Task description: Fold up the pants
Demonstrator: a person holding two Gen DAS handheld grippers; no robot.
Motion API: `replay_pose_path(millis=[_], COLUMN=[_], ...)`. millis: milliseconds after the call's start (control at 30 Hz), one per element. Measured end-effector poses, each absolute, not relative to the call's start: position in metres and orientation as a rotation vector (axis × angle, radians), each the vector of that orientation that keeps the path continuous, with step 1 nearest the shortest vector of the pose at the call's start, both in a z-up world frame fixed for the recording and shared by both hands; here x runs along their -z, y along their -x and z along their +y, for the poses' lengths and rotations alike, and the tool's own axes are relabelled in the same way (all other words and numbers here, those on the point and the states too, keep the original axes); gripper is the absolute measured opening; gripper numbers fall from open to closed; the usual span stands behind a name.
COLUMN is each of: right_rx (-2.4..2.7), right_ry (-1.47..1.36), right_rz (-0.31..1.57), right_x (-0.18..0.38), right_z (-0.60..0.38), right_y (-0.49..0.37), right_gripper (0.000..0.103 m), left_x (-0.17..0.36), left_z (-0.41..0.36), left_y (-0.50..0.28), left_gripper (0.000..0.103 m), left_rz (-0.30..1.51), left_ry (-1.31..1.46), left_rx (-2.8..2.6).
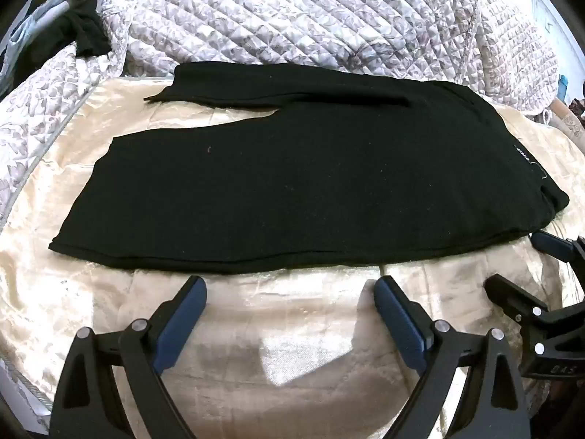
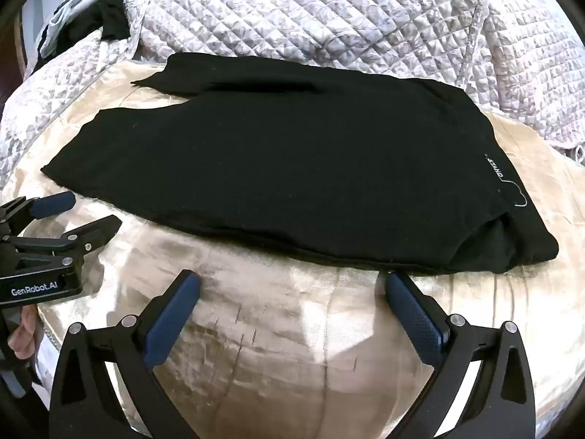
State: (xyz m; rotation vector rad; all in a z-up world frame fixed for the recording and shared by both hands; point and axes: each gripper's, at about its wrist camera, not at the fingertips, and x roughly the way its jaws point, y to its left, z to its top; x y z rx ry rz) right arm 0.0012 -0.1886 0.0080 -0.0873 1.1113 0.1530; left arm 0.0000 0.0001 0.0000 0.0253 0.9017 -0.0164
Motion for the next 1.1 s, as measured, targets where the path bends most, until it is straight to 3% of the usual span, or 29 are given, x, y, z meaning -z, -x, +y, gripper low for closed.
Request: replay_pose_path(millis=[1100], right_rx=[-0.150], right_ry=[0.094], right_rz=[1.109], right_x=[-0.0069], right_z=[-0.1884], right_y=[-0.0018], right_gripper=[0.102], left_x=[0.0022], left_z=[-0.0028], left_y=[-0.0009], left_gripper=[0.095], left_rz=[0.905], left_ry=[-0.025], left_rx=[0.014])
